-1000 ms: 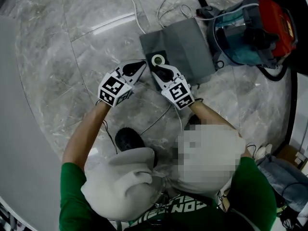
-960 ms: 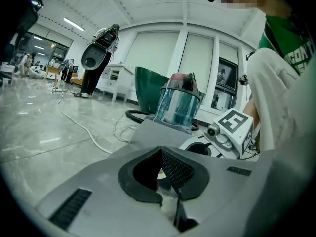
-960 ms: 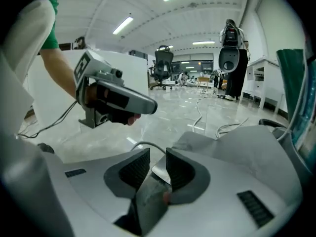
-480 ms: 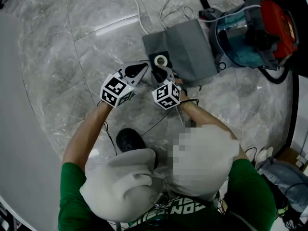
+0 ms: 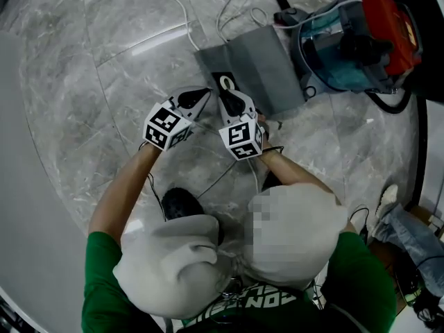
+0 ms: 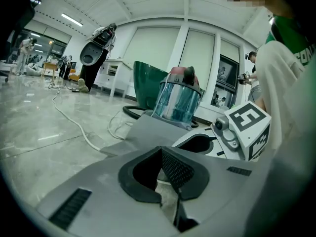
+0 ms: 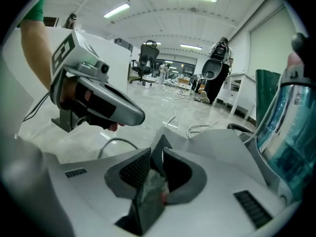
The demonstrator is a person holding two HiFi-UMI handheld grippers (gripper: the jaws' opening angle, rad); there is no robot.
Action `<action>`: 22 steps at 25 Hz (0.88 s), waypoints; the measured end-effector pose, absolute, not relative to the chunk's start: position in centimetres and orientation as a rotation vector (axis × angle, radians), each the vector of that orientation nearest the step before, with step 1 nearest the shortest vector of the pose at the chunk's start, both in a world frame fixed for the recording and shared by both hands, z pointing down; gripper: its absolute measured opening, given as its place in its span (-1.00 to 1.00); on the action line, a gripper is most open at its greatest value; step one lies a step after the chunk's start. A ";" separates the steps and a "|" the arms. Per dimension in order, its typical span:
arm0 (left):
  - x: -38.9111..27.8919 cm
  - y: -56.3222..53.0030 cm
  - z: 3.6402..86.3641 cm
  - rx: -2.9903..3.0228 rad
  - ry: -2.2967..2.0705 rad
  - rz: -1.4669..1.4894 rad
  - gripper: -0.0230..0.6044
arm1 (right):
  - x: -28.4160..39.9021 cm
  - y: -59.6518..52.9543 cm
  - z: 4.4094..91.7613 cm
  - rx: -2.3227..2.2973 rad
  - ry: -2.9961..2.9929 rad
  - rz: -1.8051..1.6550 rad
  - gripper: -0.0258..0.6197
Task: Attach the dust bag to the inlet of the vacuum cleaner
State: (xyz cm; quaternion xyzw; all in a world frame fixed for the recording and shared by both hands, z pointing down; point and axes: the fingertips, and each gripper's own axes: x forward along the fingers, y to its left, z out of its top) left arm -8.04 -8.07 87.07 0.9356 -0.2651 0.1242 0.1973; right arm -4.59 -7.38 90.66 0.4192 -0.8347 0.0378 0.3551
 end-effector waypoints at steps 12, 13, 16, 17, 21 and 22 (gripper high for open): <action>-2.9 -9.5 86.1 2.659 -0.665 0.384 -0.92 | -0.1 -9.2 90.4 1.248 -2.078 0.105 -0.84; -2.7 -9.6 86.1 2.659 -0.665 0.386 -0.92 | 0.5 -9.4 90.3 1.272 -2.070 0.112 -0.86; -2.2 -9.8 85.8 2.667 -0.658 0.394 -0.92 | 1.8 -10.0 90.3 1.294 -2.083 0.165 -0.86; -2.0 -9.9 85.7 2.672 -0.654 0.399 -0.92 | 2.0 -10.2 90.2 1.290 -2.094 0.183 -0.86; -1.6 -10.3 84.6 2.702 -0.640 0.411 -0.92 | 2.5 -10.4 89.4 1.287 -2.143 0.261 -0.88; -1.6 -10.5 84.2 2.710 -0.640 0.409 -0.92 | 2.6 -10.5 88.9 1.290 -2.155 0.266 -0.88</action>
